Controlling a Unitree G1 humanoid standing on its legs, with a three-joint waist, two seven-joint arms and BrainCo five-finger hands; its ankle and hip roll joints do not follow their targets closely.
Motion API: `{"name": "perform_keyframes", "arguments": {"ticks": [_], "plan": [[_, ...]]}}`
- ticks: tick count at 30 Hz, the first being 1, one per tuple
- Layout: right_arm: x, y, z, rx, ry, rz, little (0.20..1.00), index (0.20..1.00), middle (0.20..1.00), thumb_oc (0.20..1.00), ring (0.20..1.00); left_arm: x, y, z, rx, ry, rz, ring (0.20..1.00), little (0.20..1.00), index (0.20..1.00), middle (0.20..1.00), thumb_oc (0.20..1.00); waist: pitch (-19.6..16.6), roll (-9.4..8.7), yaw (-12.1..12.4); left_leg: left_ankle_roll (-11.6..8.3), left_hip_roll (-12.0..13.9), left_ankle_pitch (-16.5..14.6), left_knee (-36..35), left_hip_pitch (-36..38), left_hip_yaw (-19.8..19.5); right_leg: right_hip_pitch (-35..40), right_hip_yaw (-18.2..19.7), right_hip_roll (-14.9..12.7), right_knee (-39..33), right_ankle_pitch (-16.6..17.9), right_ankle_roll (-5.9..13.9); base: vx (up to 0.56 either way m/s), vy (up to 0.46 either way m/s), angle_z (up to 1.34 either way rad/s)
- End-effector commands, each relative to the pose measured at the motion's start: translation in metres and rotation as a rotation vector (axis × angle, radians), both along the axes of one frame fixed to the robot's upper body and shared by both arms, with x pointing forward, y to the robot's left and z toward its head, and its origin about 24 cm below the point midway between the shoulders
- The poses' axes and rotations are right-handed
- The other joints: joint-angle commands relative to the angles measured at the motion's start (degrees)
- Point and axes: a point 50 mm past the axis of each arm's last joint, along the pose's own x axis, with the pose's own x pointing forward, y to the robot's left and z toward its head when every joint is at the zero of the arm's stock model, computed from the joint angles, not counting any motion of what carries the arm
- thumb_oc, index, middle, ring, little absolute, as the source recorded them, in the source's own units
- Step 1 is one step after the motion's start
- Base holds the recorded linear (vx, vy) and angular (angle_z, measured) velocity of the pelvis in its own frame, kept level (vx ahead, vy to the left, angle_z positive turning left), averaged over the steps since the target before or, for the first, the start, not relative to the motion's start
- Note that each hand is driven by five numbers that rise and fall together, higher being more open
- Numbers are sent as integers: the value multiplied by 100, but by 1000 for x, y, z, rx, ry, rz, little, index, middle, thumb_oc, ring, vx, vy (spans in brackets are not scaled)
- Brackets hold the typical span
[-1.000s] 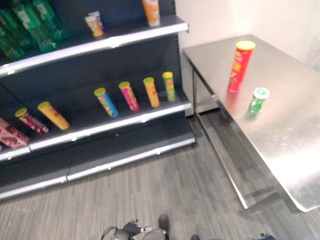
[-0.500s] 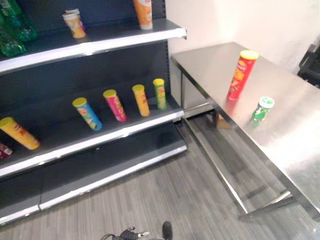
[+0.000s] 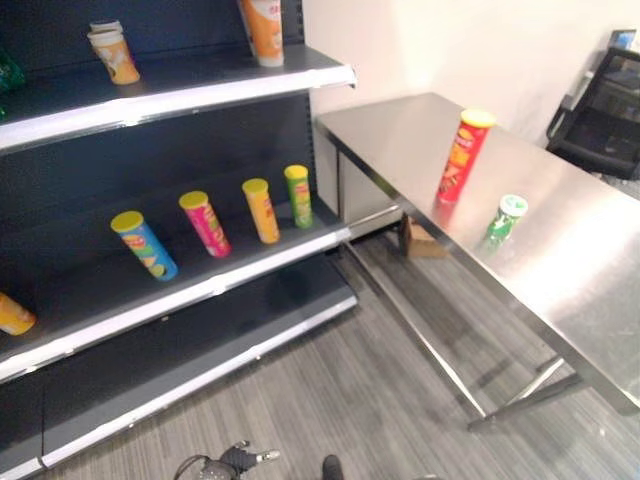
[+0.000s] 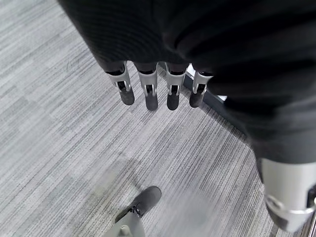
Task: Put the goods on the table back onto the shelves and tidy them up.
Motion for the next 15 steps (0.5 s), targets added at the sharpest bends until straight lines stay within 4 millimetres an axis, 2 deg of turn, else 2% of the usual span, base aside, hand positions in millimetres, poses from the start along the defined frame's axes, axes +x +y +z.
{"name": "perform_keyframes", "arguments": {"ticks": [1,3,4,5,6,7,8,9,10,11,12,13,14,15], "plan": [[-12,-39,41,-197,-99,-178,1000,1000,1000,1000,1000,10,2,4,-14,-58,41,1000,1000,1000,1000,1000,205,4,-160,-213,-12,-529,149,233,-135,0,-11,-397,-238,1323,253,115,76,-2],[7,-64,67,-326,-251,-175,1000,1000,1000,1000,1000,6,2,3,-15,-53,59,1000,1000,1000,1000,1000,173,-30,-211,-196,-62,-588,142,274,-111,71,-28,-479,-313,1335,295,95,59,-17],[25,-75,79,-386,-340,-140,1000,1000,1000,1000,1000,3,1,2,-14,-50,64,1000,1000,1000,1000,1000,162,-36,-226,-190,-78,-600,143,274,-88,85,-11,-511,-337,1362,315,30,31,-18],[25,-75,79,-386,-340,-141,1000,1000,1000,1000,1000,4,1,2,-15,-50,63,1000,1000,1000,1000,1000,151,-22,-210,-195,-62,-581,135,256,-78,65,-1,-495,-353,1391,312,25,56,-27],[71,-95,117,-533,-570,-33,1000,1000,1000,1000,1000,-1,-1,0,-19,-47,71,1000,1000,1000,1000,1000,134,-17,-211,-180,-75,-627,130,267,-13,35,15,-561,-336,1411,351,17,48,-37],[102,-99,142,-613,-701,56,1000,1000,1000,1000,1000,-3,-4,-1,-24,-43,66,1000,1000,1000,1000,1000,139,-21,-220,-174,-87,-671,137,283,16,5,-2,-595,-276,1429,377,15,59,-55],[126,-96,157,-655,-782,133,1000,1000,1000,1000,1000,-5,-6,-2,-29,-39,66,1000,1000,1000,1000,1000,140,2,-204,-176,-58,-665,127,281,65,-86,-9,-590,-246,1465,370,-1,18,-50],[126,-96,157,-655,-781,133,1000,1000,1000,1000,1000,-5,-6,-2,-29,-39,65,1000,1000,1000,1000,1000,133,5,-198,-177,-53,-664,127,274,69,-95,-4,-585,-249,1471,369,18,11,-41],[165,-88,198,-745,-995,266,1000,1000,1000,1000,1000,-5,-7,-3,-37,-54,80,1000,1000,1000,1000,1000,128,24,-178,-194,-35,-720,129,326,136,-142,-168,-631,-432,1350,351,17,-1,-25],[165,-88,198,-746,-995,265,1000,1000,1000,1000,1000,-5,-7,-2,-37,-55,80,1000,1000,1000,1000,1000,124,33,-173,-198,-22,-695,120,311,142,-154,-165,-617,-453,1383,347,30,-8,-12],[190,-79,230,-804,-1134,363,1000,1000,1000,1000,1000,-4,-10,-2,-49,-68,80,1000,1000,1000,1000,1000,105,83,-95,-229,28,-713,98,325,151,-246,-326,-561,-817,1159,325,7,-13,-26],[190,-78,230,-805,-1133,364,1000,1000,1000,1000,1000,-4,-10,-3,-50,-68,81,1000,1000,1000,1000,1000,101,94,-110,-232,35,-722,102,321,137,-236,-343,-555,-831,1160,320,43,-21,-46],[209,-69,259,-852,-1227,460,1000,1000,1000,1000,1000,-2,-13,-3,-64,-74,69,1000,1000,1000,1000,1000,138,123,-48,-234,52,-764,84,405,37,-502,-381,-406,-1050,1093,301,34,-14,-45],[210,-69,259,-852,-1228,461,1000,1000,1000,1000,1000,-2,-13,-3,-65,-74,71,1000,1000,1000,1000,1000,141,137,-68,-236,61,-775,87,405,27,-496,-392,-398,-1053,1092,298,77,-27,-9]]}}
